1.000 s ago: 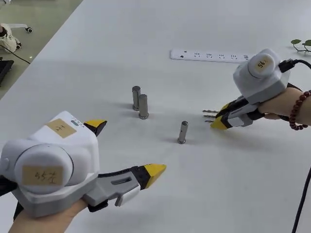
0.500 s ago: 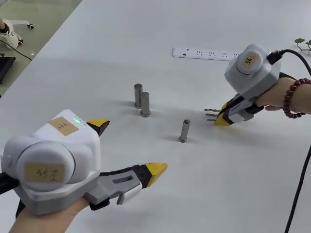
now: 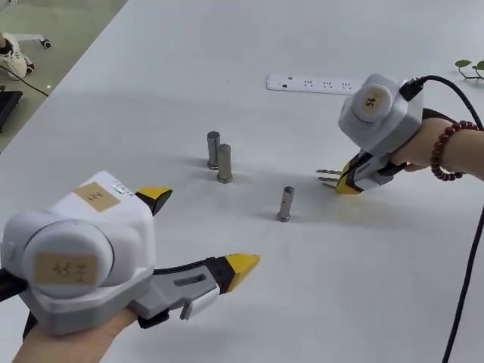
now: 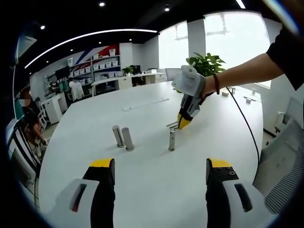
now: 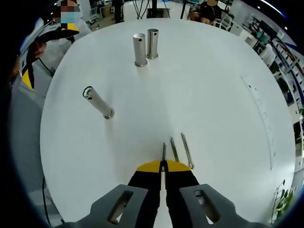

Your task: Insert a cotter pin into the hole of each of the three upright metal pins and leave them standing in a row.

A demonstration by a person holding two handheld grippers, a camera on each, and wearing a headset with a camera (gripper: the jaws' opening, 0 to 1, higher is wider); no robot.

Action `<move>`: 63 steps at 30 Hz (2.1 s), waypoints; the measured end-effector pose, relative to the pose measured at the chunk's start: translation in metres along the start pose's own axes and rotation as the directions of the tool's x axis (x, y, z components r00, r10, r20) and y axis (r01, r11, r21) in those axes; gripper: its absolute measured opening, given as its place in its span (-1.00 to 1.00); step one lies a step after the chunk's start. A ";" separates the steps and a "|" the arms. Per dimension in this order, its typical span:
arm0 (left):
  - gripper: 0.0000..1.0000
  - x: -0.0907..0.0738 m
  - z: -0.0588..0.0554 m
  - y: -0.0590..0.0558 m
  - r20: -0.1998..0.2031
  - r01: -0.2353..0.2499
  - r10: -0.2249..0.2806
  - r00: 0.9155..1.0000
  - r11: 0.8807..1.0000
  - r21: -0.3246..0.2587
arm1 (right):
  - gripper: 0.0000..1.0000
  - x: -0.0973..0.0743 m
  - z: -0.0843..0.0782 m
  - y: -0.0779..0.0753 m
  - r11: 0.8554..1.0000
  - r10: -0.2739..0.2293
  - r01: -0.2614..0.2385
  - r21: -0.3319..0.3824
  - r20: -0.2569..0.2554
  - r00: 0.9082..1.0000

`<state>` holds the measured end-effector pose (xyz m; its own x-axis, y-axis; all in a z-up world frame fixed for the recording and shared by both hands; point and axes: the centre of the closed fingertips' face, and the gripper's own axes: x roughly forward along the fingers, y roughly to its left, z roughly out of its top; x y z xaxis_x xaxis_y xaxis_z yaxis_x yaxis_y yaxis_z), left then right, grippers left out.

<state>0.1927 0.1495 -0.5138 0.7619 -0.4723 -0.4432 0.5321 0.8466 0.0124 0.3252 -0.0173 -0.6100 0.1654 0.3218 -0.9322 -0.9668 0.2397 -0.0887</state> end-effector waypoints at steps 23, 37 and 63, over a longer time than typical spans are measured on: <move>0.39 -0.001 0.003 0.000 -0.004 0.037 -0.037 0.999 0.999 -0.038 | -1.00 -0.034 0.037 0.017 0.999 -0.024 0.032 -0.042 0.170 0.985; 0.24 0.010 0.013 -0.003 -0.011 0.081 -0.082 0.997 0.994 -0.074 | -1.00 -0.065 0.068 0.052 0.980 -0.019 0.071 -0.186 0.266 0.964; -0.48 0.018 0.030 -0.031 0.015 0.248 -0.253 0.967 0.935 -0.254 | -1.00 -0.076 0.102 0.127 0.915 0.105 0.057 -0.400 0.372 0.922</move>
<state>0.2013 0.1076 -0.4949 0.6082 -0.6748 -0.4181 0.5927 0.7364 -0.3263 0.2092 0.0820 -0.5144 0.1237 0.6627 -0.7386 -0.9528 -0.1285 -0.2749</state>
